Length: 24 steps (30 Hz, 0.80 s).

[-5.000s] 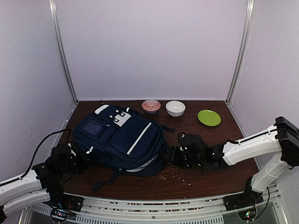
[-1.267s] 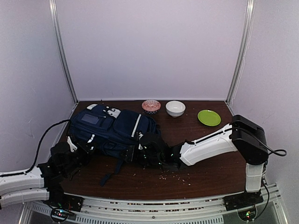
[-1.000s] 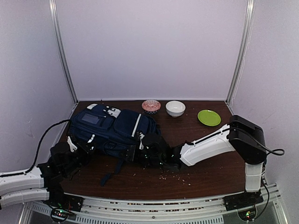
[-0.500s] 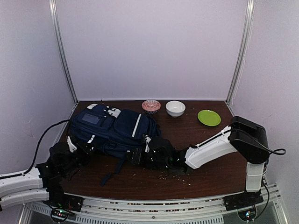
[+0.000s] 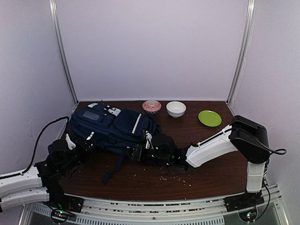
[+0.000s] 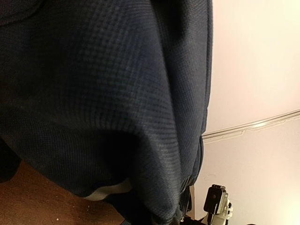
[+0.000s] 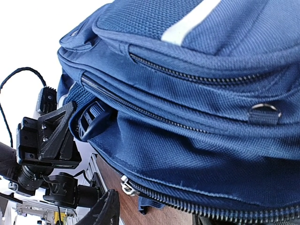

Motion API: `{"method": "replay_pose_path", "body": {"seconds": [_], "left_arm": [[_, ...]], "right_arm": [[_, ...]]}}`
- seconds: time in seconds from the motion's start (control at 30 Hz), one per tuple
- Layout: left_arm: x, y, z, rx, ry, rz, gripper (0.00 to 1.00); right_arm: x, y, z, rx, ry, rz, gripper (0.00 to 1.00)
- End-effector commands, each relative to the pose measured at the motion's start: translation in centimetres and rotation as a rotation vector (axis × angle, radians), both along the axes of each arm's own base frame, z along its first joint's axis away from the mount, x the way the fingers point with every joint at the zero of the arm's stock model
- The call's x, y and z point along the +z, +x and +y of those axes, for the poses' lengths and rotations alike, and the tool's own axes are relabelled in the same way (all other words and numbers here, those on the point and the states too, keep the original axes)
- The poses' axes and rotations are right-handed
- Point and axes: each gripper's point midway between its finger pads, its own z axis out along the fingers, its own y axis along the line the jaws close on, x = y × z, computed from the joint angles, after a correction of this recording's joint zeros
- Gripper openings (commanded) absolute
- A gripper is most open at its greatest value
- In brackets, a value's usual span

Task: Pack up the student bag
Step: Zip the student bag at the center of the board.

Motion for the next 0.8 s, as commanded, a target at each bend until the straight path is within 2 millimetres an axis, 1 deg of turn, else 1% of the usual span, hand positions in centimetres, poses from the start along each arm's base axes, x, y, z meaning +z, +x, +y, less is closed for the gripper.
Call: {"method": "replay_pose_path", "body": {"seconds": [0.0,0.23,0.6,0.77], "left_arm": [[6.0,0.3,-1.0,-0.033,-0.128,-0.146,0.0],[5.8,0.4,-1.2,-0.037,-0.128,-0.138,0.0],[5.7,0.4,-1.4,-0.042,-0.13,-0.137,0.0],[5.6,0.4,-1.3,-0.041,-0.127,-0.134,0.0]], "right_arm": [[3.7,2.1,1.2,-0.016,0.107,-0.089,0.51],[4.4,1.7,1.9,0.021,0.152,-0.09,0.41],[5.1,1.7,2.8,0.043,0.166,-0.091,0.39],[5.2,1.6,3.0,0.05,0.167,-0.091,0.3]]}}
